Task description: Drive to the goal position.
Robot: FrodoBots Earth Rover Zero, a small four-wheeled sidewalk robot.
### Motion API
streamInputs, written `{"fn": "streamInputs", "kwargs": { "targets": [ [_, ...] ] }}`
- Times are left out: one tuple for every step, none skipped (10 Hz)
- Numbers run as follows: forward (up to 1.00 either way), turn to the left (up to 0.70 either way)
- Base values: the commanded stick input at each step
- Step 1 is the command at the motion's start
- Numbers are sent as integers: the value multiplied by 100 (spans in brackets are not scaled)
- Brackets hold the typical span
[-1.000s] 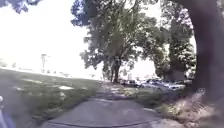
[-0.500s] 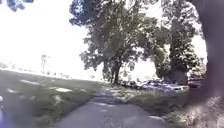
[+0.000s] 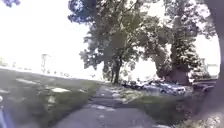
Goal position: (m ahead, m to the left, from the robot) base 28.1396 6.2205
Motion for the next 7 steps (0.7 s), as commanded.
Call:
{"fn": "streamInputs", "kwargs": {
  "targets": [
    [70,0],
    [70,0],
    [70,0],
    [70,0],
    [70,0],
    [70,0],
    [70,14]
  ]
}}
